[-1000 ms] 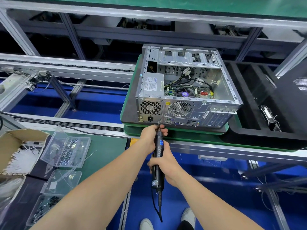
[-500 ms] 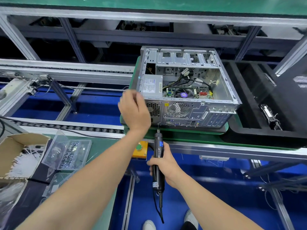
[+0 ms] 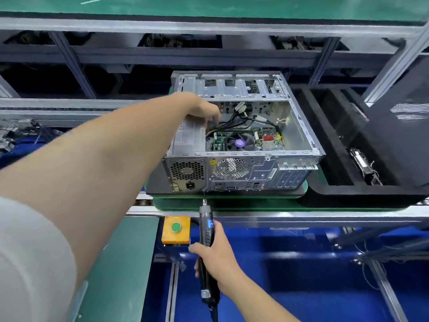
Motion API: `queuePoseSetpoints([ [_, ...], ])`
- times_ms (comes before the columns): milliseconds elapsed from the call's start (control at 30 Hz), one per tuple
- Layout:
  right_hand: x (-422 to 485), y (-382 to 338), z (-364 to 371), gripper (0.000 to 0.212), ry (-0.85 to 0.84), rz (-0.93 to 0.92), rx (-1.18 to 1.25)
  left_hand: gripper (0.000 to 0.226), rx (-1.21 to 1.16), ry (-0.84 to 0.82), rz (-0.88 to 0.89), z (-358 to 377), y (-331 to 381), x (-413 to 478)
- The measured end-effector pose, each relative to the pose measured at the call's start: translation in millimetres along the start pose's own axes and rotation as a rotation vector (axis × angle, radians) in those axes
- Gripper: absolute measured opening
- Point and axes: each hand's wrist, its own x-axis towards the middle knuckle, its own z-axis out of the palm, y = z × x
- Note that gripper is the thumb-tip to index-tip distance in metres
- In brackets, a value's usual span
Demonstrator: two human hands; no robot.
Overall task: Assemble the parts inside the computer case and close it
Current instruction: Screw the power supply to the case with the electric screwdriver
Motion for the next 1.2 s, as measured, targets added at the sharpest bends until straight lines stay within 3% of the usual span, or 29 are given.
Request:
queuePoseSetpoints([
  [133, 5.6, 4.7, 2.9, 0.040, 0.039, 0.005, -0.023, 0.046, 0.013, -0.140, -0.079, -5.5, 2.1, 27.0],
  [267, 8.9, 6.6, 5.5, 0.041, 0.063, -0.018, -0.029, 0.049, -0.074, -0.165, -0.152, -11.6, -7.8, 51.7],
  [367, 10.7, 6.8, 6.5, 0.043, 0.067, -0.037, -0.047, 0.041, 0.020, -0.218, -0.109, -7.5, -10.1, 67.1],
  [500, 9.2, 7.0, 5.7, 0.060, 0.034, -0.041, -0.088, 0.029, 0.144, -0.368, -0.062, -7.5, -15.4, 75.7],
  [600, 8.4, 5.6, 3.1, 0.080, 0.012, -0.016, -0.158, 0.044, 0.151, -0.427, -0.067, -12.3, -17.1, 73.7],
  [701, 8.0, 4.6, 0.9, 0.086, 0.012, -0.029, -0.213, 0.052, 0.154, -0.471, -0.103, -13.5, -16.0, 71.4],
  [867, 5.7, -0.4, 2.4, 0.109, -0.067, -0.026, -0.274, 0.047, 0.126, -0.452, -0.118, -14.2, -17.6, 71.9],
  [1201, 0.9, -10.5, -5.8, 0.104, -0.082, -0.027, -0.287, 0.043, 0.175, -0.430, -0.043, -15.0, -21.8, 82.9],
])
